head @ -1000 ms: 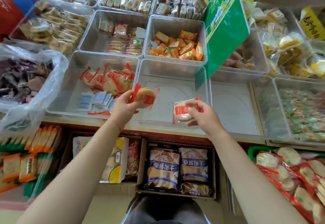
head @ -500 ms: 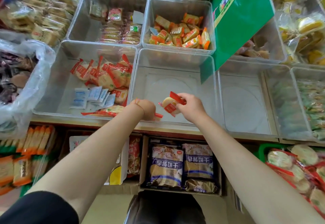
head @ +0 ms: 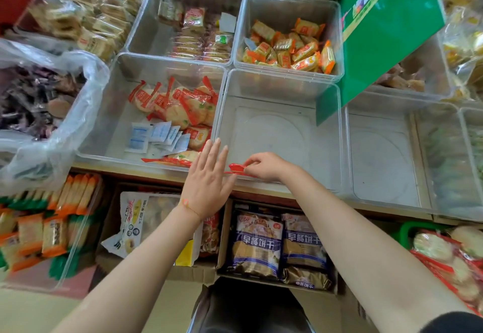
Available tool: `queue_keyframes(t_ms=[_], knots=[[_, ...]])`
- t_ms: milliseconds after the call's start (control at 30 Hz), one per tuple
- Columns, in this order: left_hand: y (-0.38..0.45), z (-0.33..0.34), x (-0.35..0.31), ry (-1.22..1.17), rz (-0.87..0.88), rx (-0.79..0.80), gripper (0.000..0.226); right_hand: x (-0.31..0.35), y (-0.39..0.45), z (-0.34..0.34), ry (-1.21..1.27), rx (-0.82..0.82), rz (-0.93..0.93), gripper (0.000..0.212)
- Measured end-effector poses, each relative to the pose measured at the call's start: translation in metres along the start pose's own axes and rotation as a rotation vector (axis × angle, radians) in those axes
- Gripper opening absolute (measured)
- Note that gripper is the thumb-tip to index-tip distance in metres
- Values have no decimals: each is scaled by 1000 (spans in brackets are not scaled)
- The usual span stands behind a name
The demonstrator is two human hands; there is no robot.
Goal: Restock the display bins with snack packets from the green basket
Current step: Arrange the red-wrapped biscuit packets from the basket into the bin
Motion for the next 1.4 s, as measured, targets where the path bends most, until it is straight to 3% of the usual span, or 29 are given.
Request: queue_keyframes(t_ms=[233, 433, 633, 800, 900, 967, 1067, 1167, 1300, 1400], knots=[[-2, 10, -1, 127, 13, 11, 78, 15, 2, -2, -79, 151, 10, 41], [-1, 6, -6, 138, -16, 62, 79, 14, -3, -5, 33, 98, 4, 41], [-1, 4, -8, 153, -28, 91, 81, 16, -1, -4, -51, 176, 24, 43], [-5, 1, -28, 128, -85, 93, 70, 5, -31, -11, 132, -166, -27, 39], [-19, -7, -61, 3, -12, -139, 43, -9, -84, -22, 296, -523, -82, 33], [-29, -9, -89, -104, 23, -234, 33, -30, -123, -25, 343, -669, -88, 30], [-33, -9, -141, -212, -43, 39, 29, -79, -168, -23, 358, -660, 14, 28], [-29, 11, -194, -114, 79, 350, 30, -139, -197, -20, 325, -575, 125, 27], [-30, 44, -278, -40, 252, 508, 33, -228, -229, -33, 265, -585, 193, 24], [-30, 71, -346, -71, 252, 533, 33, -302, -248, -49, 207, -636, 211, 22]])
Point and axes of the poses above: each hand's wrist, its own y-axis towards the middle knuckle, its own z-axis out of the palm, x = y × z, the point moved 1 cm from there along y, towards the middle knuckle, and after that the axes turned 9 degrees about -x, right-handed, at the moved point
